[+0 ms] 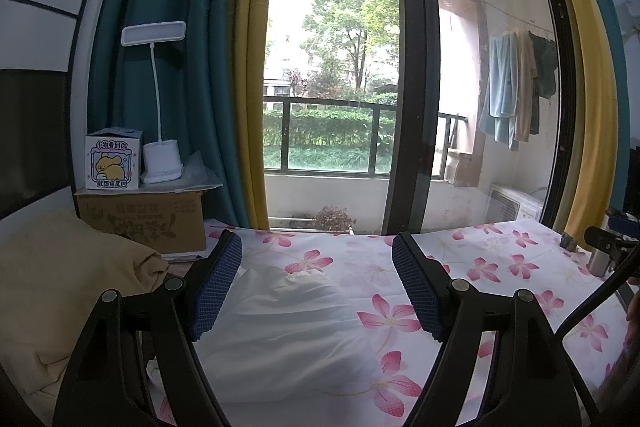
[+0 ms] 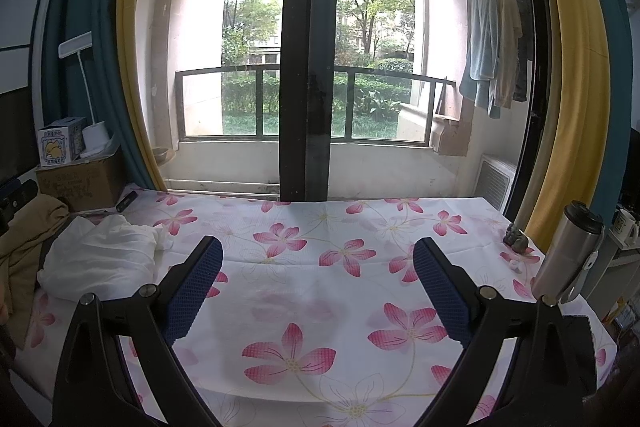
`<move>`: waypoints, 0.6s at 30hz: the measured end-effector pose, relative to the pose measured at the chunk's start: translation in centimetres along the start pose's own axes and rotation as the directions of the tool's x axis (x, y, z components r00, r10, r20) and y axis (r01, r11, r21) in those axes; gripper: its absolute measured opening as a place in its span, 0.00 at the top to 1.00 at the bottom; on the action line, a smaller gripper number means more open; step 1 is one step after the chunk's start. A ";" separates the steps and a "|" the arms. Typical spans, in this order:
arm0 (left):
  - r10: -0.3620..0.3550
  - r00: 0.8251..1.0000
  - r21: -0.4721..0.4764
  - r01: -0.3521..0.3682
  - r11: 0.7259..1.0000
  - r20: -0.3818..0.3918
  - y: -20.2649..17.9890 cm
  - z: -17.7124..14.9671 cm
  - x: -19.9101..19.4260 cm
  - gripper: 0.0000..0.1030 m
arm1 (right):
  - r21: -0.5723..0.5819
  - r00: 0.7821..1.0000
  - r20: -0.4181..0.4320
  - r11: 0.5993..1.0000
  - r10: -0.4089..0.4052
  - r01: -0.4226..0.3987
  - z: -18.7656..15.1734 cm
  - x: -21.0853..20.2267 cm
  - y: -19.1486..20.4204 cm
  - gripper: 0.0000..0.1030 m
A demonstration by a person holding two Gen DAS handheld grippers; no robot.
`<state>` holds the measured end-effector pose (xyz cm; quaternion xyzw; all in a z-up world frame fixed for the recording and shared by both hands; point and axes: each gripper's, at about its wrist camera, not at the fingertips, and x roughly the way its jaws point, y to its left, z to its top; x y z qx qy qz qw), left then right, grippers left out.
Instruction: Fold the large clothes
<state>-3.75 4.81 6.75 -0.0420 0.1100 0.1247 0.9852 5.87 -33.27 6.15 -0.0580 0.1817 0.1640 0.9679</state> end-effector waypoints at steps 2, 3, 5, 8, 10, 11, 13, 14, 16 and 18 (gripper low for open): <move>-0.001 1.000 0.000 0.001 1.000 0.000 0.0 0.0 0.0 0.22 | 0.000 1.000 0.001 1.000 0.000 0.000 0.0 0.0 0.0 0.07; 0.000 1.000 0.001 0.000 1.000 0.000 0.0 0.0 0.0 0.22 | 0.000 1.000 0.001 1.000 0.000 0.000 0.0 0.0 0.0 0.07; -0.001 1.000 0.002 0.001 1.000 0.000 0.0 0.0 0.0 0.22 | 0.000 1.000 0.000 1.000 -0.001 0.001 0.0 0.0 0.0 0.07; -0.001 1.000 0.001 0.001 1.000 0.000 0.0 0.0 0.0 0.22 | 0.001 1.000 0.000 1.000 -0.002 0.002 0.0 0.0 0.0 0.07; -0.002 1.000 0.001 0.002 1.000 -0.001 -0.1 0.0 0.0 0.22 | 0.001 1.000 0.000 1.000 -0.001 0.001 0.0 0.0 0.0 0.07; -0.003 1.000 0.002 0.003 1.000 -0.001 0.0 0.0 -0.1 0.22 | 0.001 1.000 0.000 1.000 -0.001 0.001 0.0 0.0 0.0 0.07; -0.004 1.000 0.002 0.004 1.000 -0.001 0.0 0.0 -0.1 0.22 | 0.001 1.000 -0.001 1.000 -0.001 0.001 0.0 -0.1 0.0 0.07; -0.004 1.000 0.003 0.004 1.000 -0.001 0.0 0.0 -0.1 0.22 | 0.001 1.000 -0.001 1.000 -0.001 0.001 0.0 -0.1 0.0 0.07; -0.004 1.000 0.001 0.004 1.000 0.000 0.0 0.1 -0.1 0.22 | 0.001 1.000 0.000 1.000 -0.002 0.002 0.0 -0.1 0.0 0.07; -0.003 1.000 0.002 0.003 1.000 -0.001 0.0 0.0 -0.1 0.22 | 0.002 1.000 0.000 1.000 -0.002 0.002 0.0 -0.1 0.0 0.07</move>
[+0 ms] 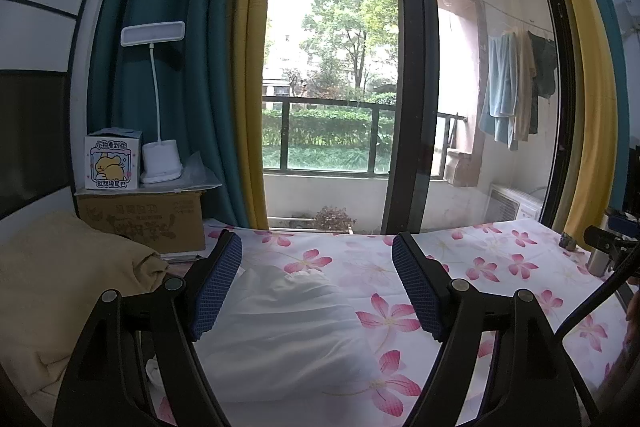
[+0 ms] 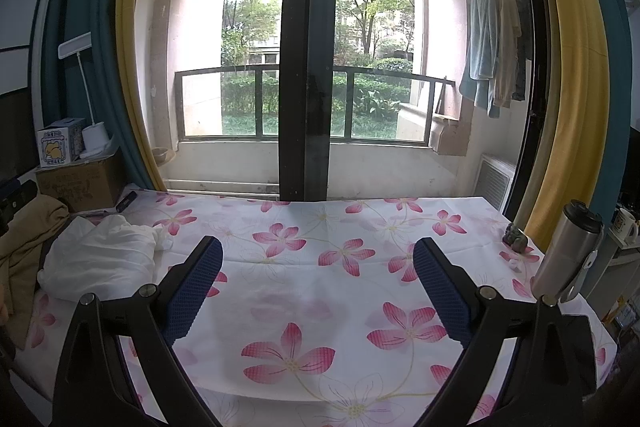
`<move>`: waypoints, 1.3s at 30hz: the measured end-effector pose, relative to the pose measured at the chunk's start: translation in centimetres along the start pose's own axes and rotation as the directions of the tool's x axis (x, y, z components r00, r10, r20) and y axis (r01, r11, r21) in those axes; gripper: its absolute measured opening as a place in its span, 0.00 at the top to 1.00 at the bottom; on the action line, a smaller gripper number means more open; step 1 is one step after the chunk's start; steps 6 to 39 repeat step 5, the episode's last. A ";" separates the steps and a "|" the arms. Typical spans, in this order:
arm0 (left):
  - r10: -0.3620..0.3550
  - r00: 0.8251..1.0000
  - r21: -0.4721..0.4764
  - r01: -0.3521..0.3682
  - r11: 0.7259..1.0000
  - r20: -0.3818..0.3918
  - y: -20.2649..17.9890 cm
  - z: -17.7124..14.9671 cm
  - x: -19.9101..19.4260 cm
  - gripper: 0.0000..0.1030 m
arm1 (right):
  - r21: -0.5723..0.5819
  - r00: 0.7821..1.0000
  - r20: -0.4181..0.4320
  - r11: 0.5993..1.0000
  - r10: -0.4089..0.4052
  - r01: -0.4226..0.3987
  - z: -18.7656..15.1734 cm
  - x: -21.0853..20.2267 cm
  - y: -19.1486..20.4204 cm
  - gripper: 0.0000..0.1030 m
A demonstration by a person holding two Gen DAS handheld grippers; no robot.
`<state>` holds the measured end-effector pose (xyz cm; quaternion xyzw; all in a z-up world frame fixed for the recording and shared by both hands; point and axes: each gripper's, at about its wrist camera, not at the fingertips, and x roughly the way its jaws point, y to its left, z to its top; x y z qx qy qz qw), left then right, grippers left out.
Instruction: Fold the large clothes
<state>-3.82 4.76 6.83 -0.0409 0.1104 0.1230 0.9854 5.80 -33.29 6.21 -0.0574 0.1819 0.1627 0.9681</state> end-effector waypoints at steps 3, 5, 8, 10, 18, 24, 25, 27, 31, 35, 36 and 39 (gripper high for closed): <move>-0.003 1.000 0.000 0.003 1.000 0.000 0.0 0.0 0.0 0.22 | -0.001 1.000 -0.001 1.000 0.000 0.000 0.1 0.0 0.0 0.07; -0.011 1.000 0.001 0.011 1.000 0.001 0.0 0.0 -0.1 0.22 | 0.000 1.000 -0.001 1.000 0.000 0.000 0.1 -0.1 0.0 0.07; -0.011 1.000 0.001 0.011 1.000 0.001 0.0 0.0 -0.1 0.22 | 0.000 1.000 -0.001 1.000 0.000 0.000 0.1 -0.1 0.0 0.07; -0.011 1.000 0.001 0.011 1.000 0.001 0.0 0.0 -0.1 0.22 | 0.000 1.000 -0.001 1.000 0.000 0.000 0.1 -0.1 0.0 0.07; -0.011 1.000 0.001 0.011 1.000 0.001 0.0 0.0 -0.1 0.22 | 0.000 1.000 -0.001 1.000 0.000 0.000 0.1 -0.1 0.0 0.07; -0.011 1.000 0.001 0.011 1.000 0.001 0.0 0.0 -0.1 0.22 | 0.000 1.000 -0.001 1.000 0.000 0.000 0.1 -0.1 0.0 0.07; -0.011 1.000 0.001 0.011 1.000 0.001 0.0 0.0 -0.1 0.22 | 0.000 1.000 -0.001 1.000 0.000 0.000 0.1 -0.1 0.0 0.07; -0.011 1.000 0.001 0.011 1.000 0.001 0.0 0.0 -0.1 0.22 | 0.000 1.000 -0.001 1.000 0.000 0.000 0.1 -0.1 0.0 0.07; -0.011 1.000 0.001 0.011 1.000 0.001 0.0 0.0 -0.1 0.22 | 0.000 1.000 -0.001 1.000 0.000 0.000 0.1 -0.1 0.0 0.07; -0.011 1.000 0.001 0.011 1.000 0.001 0.0 0.0 -0.1 0.22 | 0.000 1.000 -0.001 1.000 0.000 0.000 0.1 -0.1 0.0 0.07; -0.011 1.000 0.001 0.011 1.000 0.001 0.0 0.0 -0.1 0.22 | 0.000 1.000 -0.001 1.000 0.000 0.000 0.1 -0.1 0.0 0.07; -0.011 1.000 0.001 0.011 1.000 0.001 0.0 0.0 -0.1 0.22 | 0.000 1.000 -0.001 1.000 0.000 0.000 0.1 -0.1 0.0 0.07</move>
